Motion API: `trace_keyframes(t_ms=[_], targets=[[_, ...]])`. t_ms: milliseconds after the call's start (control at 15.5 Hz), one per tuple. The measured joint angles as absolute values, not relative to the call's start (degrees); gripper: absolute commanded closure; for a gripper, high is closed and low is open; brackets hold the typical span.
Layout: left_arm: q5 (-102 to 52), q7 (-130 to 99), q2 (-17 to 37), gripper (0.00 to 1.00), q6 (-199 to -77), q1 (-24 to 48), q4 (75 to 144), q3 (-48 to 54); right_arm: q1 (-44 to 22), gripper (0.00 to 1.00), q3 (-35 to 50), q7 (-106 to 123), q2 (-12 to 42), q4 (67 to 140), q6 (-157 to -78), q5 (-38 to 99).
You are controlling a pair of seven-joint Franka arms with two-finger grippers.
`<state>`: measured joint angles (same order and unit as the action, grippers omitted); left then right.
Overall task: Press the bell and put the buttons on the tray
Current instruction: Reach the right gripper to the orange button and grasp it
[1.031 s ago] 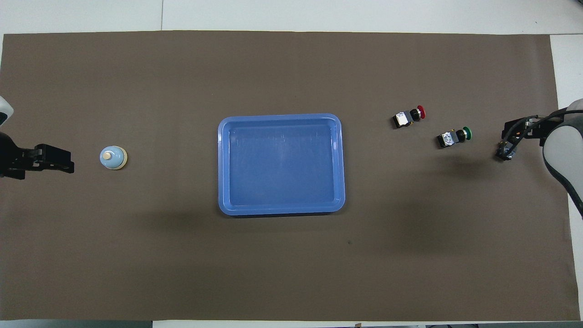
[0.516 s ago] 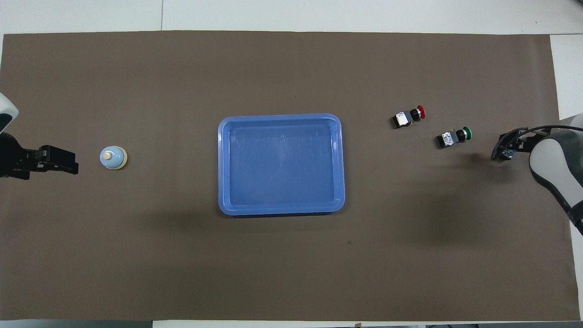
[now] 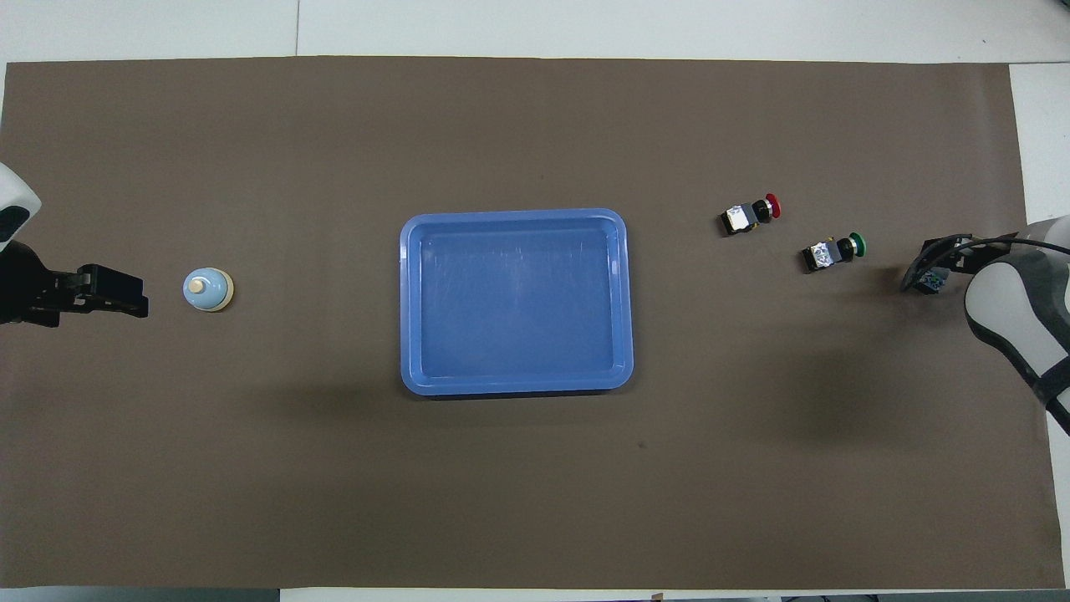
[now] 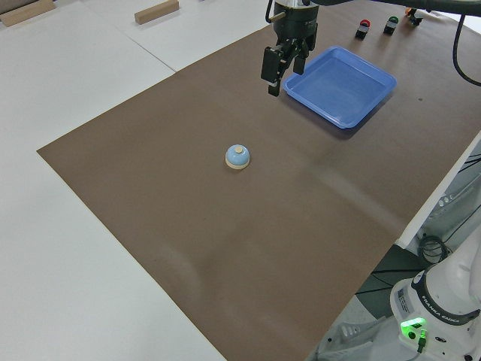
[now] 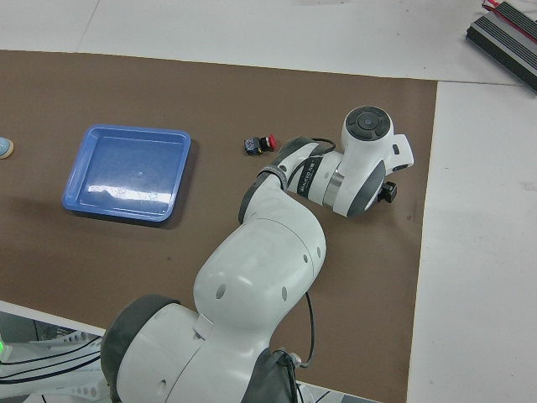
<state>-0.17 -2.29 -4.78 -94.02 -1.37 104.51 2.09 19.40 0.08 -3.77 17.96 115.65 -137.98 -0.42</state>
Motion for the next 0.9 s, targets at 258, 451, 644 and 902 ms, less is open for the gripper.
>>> trace_keyframes(t_ms=[258, 451, 644, 902], targets=[[-0.17, -2.29, -4.65, 0.0, -94.51, -1.37, 104.27, 1.83, 18.57, 0.11, 0.15, -3.86, 18.07, 115.63, -138.29, -0.42], [-0.17, -2.29, -4.54, 0.0, -94.49, -1.35, 104.27, 1.84, 18.55, 0.46, 0.13, -3.86, 18.36, 115.77, -138.29, -0.42], [-0.17, -2.29, -4.47, 0.0, -94.49, -1.35, 104.27, 1.84, 18.55, 0.9, 0.13, -3.63, 18.62, 115.86, -138.29, -0.42], [-0.17, -2.29, -4.52, 0.0, -94.53, -1.32, 103.91, 1.82, 18.44, 1.0, 0.27, 3.28, 18.58, 115.41, -136.7, -0.48]])
